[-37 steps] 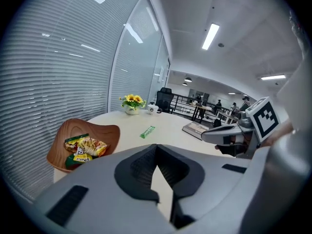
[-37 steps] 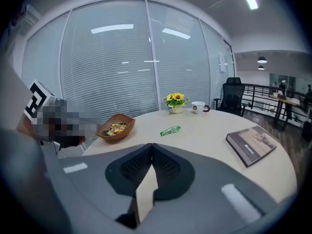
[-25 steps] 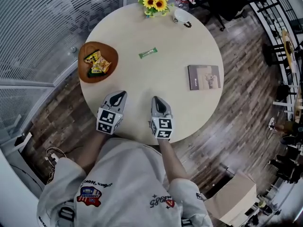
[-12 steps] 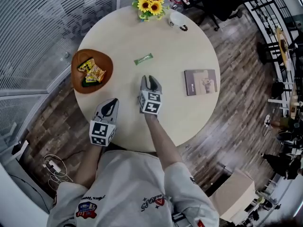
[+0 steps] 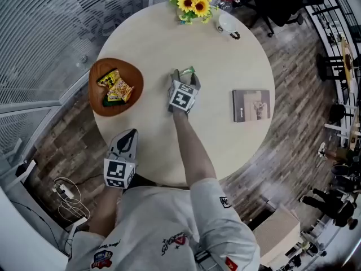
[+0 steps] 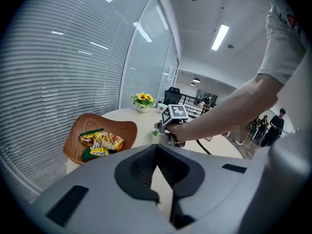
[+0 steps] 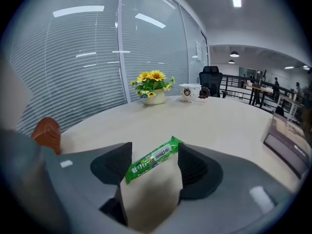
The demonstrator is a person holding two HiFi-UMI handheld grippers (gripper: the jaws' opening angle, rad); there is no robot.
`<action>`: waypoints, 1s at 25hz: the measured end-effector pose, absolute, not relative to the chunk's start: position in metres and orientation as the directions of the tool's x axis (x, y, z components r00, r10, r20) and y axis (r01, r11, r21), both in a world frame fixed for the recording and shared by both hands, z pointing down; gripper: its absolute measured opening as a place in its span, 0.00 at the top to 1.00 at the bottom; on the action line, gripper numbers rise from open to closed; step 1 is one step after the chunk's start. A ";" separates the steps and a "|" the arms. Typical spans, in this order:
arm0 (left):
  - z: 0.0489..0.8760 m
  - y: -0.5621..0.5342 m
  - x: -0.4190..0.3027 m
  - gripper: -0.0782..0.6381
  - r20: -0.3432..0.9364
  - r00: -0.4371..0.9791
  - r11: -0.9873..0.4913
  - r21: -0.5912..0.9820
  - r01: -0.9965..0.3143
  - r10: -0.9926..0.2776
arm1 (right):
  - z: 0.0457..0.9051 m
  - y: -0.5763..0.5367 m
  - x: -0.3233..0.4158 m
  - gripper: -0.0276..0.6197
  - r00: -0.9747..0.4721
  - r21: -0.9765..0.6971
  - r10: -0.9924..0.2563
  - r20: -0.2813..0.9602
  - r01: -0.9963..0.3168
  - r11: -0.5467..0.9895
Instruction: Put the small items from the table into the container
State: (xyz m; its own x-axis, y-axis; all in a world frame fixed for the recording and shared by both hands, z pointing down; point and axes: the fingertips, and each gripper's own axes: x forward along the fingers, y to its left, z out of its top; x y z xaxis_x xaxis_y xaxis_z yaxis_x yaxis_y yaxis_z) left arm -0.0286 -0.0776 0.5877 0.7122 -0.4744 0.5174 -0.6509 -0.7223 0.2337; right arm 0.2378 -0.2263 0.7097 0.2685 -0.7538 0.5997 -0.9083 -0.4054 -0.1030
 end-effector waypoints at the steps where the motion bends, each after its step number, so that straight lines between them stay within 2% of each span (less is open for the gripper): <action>1: 0.591 -0.079 -0.031 0.88 0.523 0.708 -0.719 0.234 -0.655 -0.475 | 0.715 -0.228 0.241 0.55 0.273 -0.095 -0.745 0.609 -0.907 -0.410; 5: 0.598 -0.083 -0.038 0.88 0.539 0.690 -0.702 0.233 -0.673 -0.482 | 0.730 -0.228 0.245 0.55 0.286 -0.052 -0.706 0.648 -0.908 -0.415; 7: 0.600 -0.084 -0.039 0.88 0.543 0.686 -0.699 0.232 -0.676 -0.483 | 0.732 -0.226 0.243 0.60 0.271 -0.033 -0.695 0.666 -0.920 -0.390; 10: 0.602 -0.086 -0.037 0.88 0.543 0.687 -0.697 0.238 -0.677 -0.482 | 0.736 -0.221 0.237 0.83 0.220 -0.024 -0.682 0.698 -0.944 -0.328; 11: 0.602 -0.085 -0.036 0.88 0.542 0.689 -0.698 0.240 -0.675 -0.481 | 0.736 -0.217 0.235 0.86 0.205 -0.019 -0.677 0.706 -0.951 -0.309; 17: 0.596 -0.080 -0.025 0.88 0.525 0.702 -0.708 0.241 -0.664 -0.481 | 0.726 -0.190 0.220 0.91 0.097 -0.045 -0.665 0.741 -0.980 -0.194; 22: 0.588 -0.075 -0.022 0.88 0.509 0.702 -0.705 0.234 -0.670 -0.498 | 0.675 -0.199 0.193 0.92 -0.003 -0.098 -0.754 0.657 -0.992 -0.082; 25: 0.584 -0.074 -0.024 0.88 0.489 0.703 -0.695 0.241 -0.677 -0.516 | 0.638 -0.210 0.149 0.92 -0.124 -0.130 -0.792 0.598 -0.990 0.057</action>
State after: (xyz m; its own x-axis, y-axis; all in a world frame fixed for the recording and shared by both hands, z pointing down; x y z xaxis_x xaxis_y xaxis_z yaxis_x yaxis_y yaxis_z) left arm -0.0241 -0.0740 0.5845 0.7032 -0.5157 0.4895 -0.6774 -0.6950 0.2410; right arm 0.1485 -0.2098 0.6377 -0.1244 -0.7920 0.5977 -0.9898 0.0570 -0.1304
